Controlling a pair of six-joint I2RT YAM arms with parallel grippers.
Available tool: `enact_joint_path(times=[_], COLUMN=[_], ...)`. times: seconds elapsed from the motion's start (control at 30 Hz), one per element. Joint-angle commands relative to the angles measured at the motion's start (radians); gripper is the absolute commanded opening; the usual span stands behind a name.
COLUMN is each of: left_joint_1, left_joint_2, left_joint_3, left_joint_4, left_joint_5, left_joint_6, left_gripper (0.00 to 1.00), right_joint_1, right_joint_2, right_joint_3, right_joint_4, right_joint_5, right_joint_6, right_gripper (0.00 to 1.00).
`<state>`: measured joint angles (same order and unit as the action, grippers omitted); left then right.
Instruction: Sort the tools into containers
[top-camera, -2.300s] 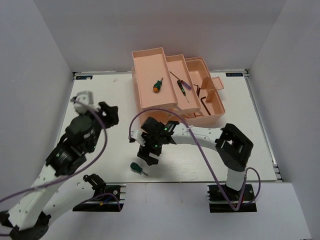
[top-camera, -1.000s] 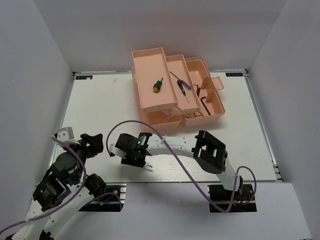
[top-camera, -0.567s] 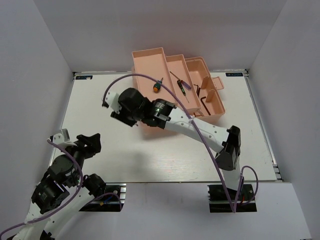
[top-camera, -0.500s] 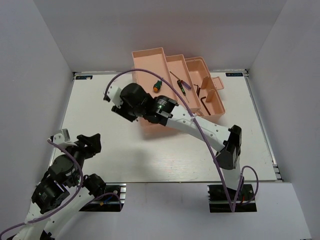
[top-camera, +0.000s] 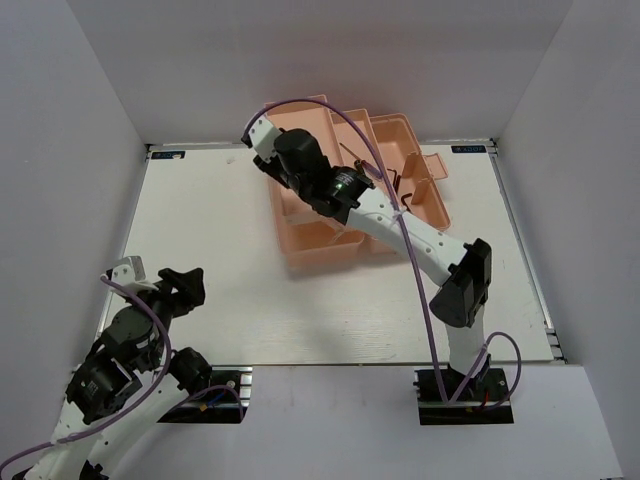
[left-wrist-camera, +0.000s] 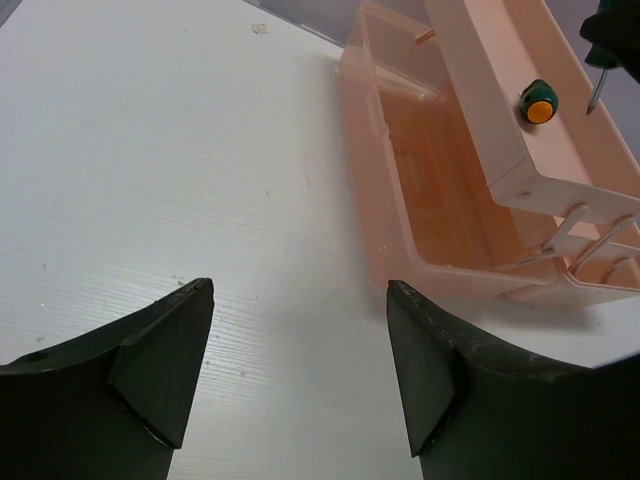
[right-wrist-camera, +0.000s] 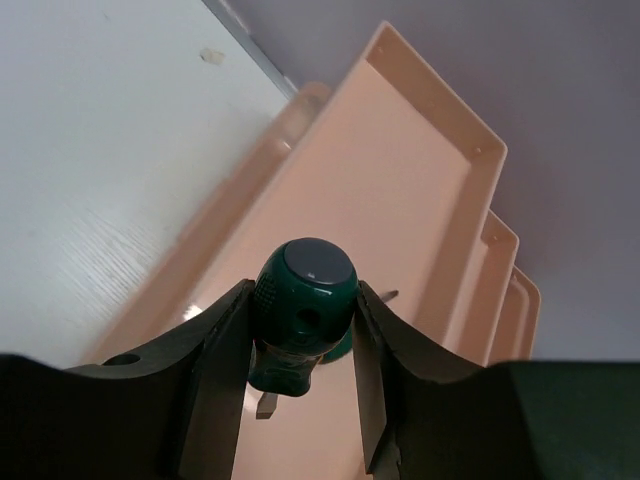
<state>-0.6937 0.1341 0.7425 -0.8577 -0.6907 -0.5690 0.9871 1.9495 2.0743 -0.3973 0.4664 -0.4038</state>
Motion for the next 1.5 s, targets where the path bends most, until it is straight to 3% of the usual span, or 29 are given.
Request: enact_joint_path(times=[0.0, 0.03, 0.07, 0.1, 0.13, 0.2, 0.27, 0.4, 0.43, 0.47, 0.57, 0.63, 0.67, 0.7, 0.73, 0.8, 0.83, 0.87, 0.93, 1.03, 1.27, 1.47], left_joint_1=[0.002, 0.002, 0.002, 0.002, 0.002, 0.002, 0.002, 0.002, 0.002, 0.002, 0.002, 0.002, 0.002, 0.002, 0.002, 0.002, 0.002, 0.002, 0.002, 0.002, 0.002, 0.002], left_joint_2=[0.025, 0.025, 0.025, 0.035, 0.044, 0.054, 0.065, 0.065, 0.065, 0.065, 0.047, 0.047, 0.047, 0.047, 0.047, 0.047, 0.047, 0.038, 0.038, 0.047, 0.047, 0.047], left_joint_3=[-0.006, -0.006, -0.006, -0.015, -0.015, -0.015, -0.015, -0.015, -0.015, -0.015, -0.015, -0.015, -0.015, -0.015, -0.015, -0.015, -0.015, -0.015, -0.015, -0.015, -0.015, -0.025], left_joint_4=[0.003, 0.012, 0.013, 0.013, 0.022, 0.022, 0.022, 0.031, 0.031, 0.031, 0.031, 0.031, 0.031, 0.031, 0.031, 0.031, 0.031, 0.031, 0.031, 0.031, 0.031, 0.031], left_joint_5=[0.013, 0.022, 0.022, 0.031, 0.031, 0.042, 0.051, 0.051, 0.051, 0.051, 0.051, 0.051, 0.051, 0.051, 0.051, 0.051, 0.051, 0.051, 0.051, 0.051, 0.051, 0.051], left_joint_6=[0.014, 0.014, 0.023, 0.023, 0.023, 0.032, 0.032, 0.041, 0.041, 0.041, 0.041, 0.041, 0.041, 0.041, 0.041, 0.041, 0.041, 0.041, 0.041, 0.041, 0.050, 0.050], left_gripper=[0.80, 0.80, 0.80, 0.80, 0.80, 0.80, 0.80, 0.80, 0.80, 0.80, 0.80, 0.80, 0.80, 0.80, 0.80, 0.80, 0.80, 0.80, 0.80, 0.80, 0.80, 0.80], right_joint_1=[-0.039, -0.047, -0.053, -0.057, -0.064, -0.071, -0.080, -0.125, -0.133, -0.143, -0.192, -0.211, -0.202, -0.191, -0.189, -0.179, -0.170, -0.168, -0.148, -0.123, -0.087, -0.054], right_joint_2=[-0.015, -0.015, -0.015, -0.026, -0.034, -0.058, -0.082, -0.122, -0.139, -0.141, -0.165, -0.175, -0.179, -0.193, -0.199, -0.230, -0.238, -0.269, -0.317, -0.336, -0.296, -0.267], right_joint_3=[-0.039, -0.042, -0.043, -0.048, -0.055, -0.063, -0.045, -0.003, 0.004, 0.027, 0.052, 0.017, -0.005, -0.035, -0.140, -0.225, -0.350, -0.396, -0.520, -0.617, -0.695, -0.727], right_joint_4=[0.086, 0.081, 0.052, 0.034, 0.025, 0.006, -0.034, -0.132, -0.199, -0.234, -0.443, -0.625, -0.744, -0.750, -0.747, -0.669, -0.643, -0.506, -0.374, -0.184, 0.014, 0.052], right_joint_5=[0.019, 0.012, -0.021, -0.050, -0.058, -0.118, -0.173, -0.331, -0.527, -0.611, -1.190, -1.383, -1.390, -1.372, -1.292, -1.218, -1.185, -1.086, -0.984, -0.803, -0.543, -0.486], right_joint_6=[-0.041, -0.035, -0.017, -0.009, -0.003, 0.014, 0.036, 0.068, 0.075, 0.065, -0.102, -0.418, -0.526, -0.549, -0.619, -0.619, -0.615, -0.583, -0.512, -0.388, -0.322, -0.340], right_gripper=[0.00, 0.04, 0.41, 0.61, 0.73, 0.85, 0.88, 0.84, 0.80, 0.75, 0.54, 0.39, 0.31, 0.24, 0.20, 0.12, 0.12, 0.28, 0.43, 0.56, 0.58, 0.58])
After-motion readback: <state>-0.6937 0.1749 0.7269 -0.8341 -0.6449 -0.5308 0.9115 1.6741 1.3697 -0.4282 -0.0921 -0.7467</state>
